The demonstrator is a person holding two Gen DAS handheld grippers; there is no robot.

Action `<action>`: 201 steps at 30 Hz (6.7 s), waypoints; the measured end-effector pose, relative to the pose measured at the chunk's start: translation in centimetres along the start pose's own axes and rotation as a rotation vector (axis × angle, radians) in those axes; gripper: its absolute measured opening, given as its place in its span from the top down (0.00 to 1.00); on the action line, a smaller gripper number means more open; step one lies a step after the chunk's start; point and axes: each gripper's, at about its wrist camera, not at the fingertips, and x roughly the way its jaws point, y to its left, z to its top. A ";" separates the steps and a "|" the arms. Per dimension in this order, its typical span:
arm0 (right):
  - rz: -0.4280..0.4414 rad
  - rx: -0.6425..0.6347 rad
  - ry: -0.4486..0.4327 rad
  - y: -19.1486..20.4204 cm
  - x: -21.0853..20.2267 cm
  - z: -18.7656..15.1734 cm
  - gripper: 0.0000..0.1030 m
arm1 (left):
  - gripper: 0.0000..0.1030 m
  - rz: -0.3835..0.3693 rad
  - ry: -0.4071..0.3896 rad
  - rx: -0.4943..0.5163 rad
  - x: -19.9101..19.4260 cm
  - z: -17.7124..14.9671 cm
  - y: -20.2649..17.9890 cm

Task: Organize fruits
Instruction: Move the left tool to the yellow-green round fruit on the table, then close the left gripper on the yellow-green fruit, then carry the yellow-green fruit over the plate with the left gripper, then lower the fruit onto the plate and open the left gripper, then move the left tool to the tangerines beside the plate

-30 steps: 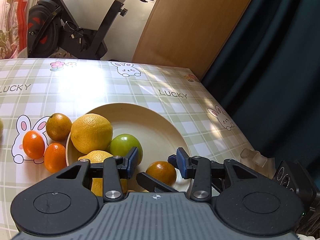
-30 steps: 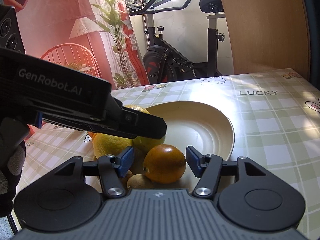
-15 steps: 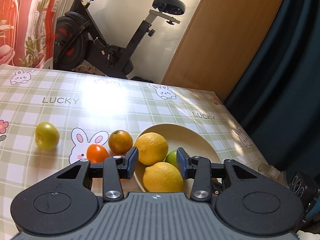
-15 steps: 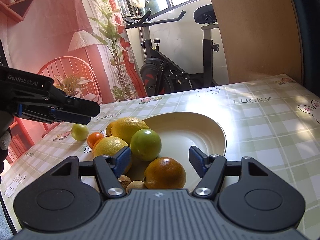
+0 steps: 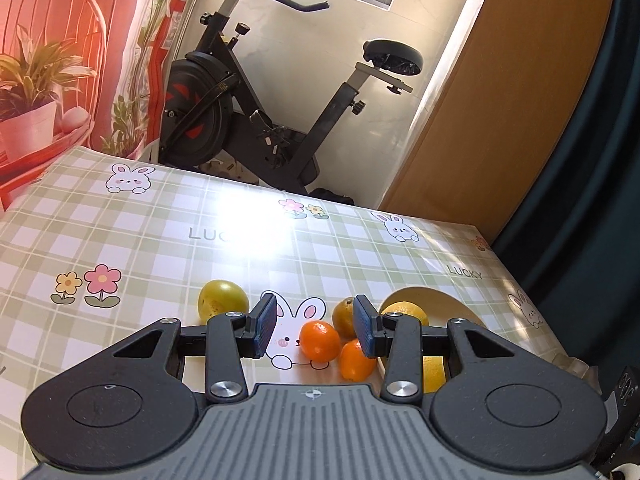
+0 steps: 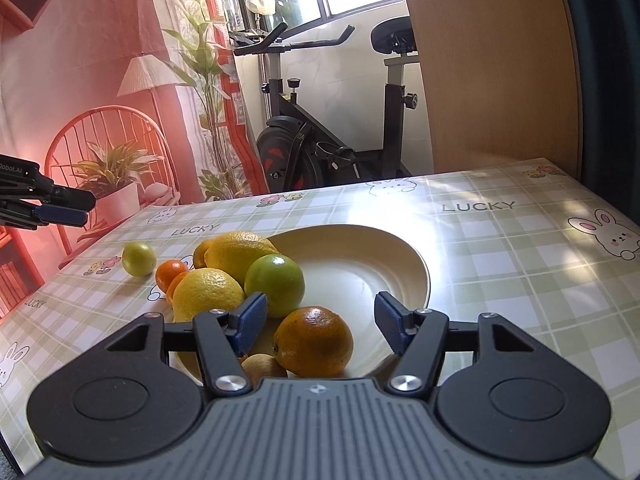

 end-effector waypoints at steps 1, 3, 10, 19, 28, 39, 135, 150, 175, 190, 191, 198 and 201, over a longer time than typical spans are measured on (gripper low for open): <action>0.000 -0.006 0.005 0.3 -0.2 0.0 0.40 | 0.58 0.000 -0.002 0.004 -0.3 -0.2 0.4; 0.005 -0.029 0.006 1.1 -0.5 0.2 0.41 | 0.58 0.003 -0.004 0.009 -0.2 -0.3 0.8; 0.080 -0.150 0.009 5.9 0.3 2.5 0.43 | 0.58 -0.004 -0.037 -0.022 -0.4 -0.7 2.7; 0.228 -0.303 0.096 13.2 5.9 4.0 0.48 | 0.58 0.084 -0.063 -0.059 -0.5 -0.4 6.0; 0.258 -0.343 0.136 18.7 13.3 4.8 0.44 | 0.56 0.100 -0.096 -0.134 0.9 1.8 8.4; 0.199 -0.358 0.214 21.4 19.0 4.0 0.44 | 0.50 0.020 -0.005 -0.144 4.3 1.0 9.5; 0.088 -0.181 0.026 10.5 6.6 5.2 0.54 | 0.59 -0.140 0.067 0.145 6.1 -0.8 -9.3; 0.071 -0.094 0.060 0.4 7.0 5.8 0.54 | 0.59 -0.126 0.173 0.164 13.4 -0.8 -14.7; 0.142 -0.024 0.133 -2.5 10.5 4.8 0.53 | 0.59 -0.097 0.229 0.158 16.5 -1.0 -14.1; 0.158 0.048 0.027 -3.6 8.7 4.3 0.51 | 0.59 -0.186 0.143 0.130 12.8 0.8 -13.2; 0.154 0.057 0.016 -3.8 8.4 4.3 0.51 | 0.59 -0.186 0.130 0.133 12.1 1.1 -12.8; 0.119 0.065 0.002 -3.6 7.1 4.1 0.54 | 0.59 -0.154 0.090 0.129 7.4 1.9 -8.8; 0.116 0.097 0.001 -3.3 5.8 3.7 0.54 | 0.59 -0.153 0.113 0.097 6.5 1.9 -6.6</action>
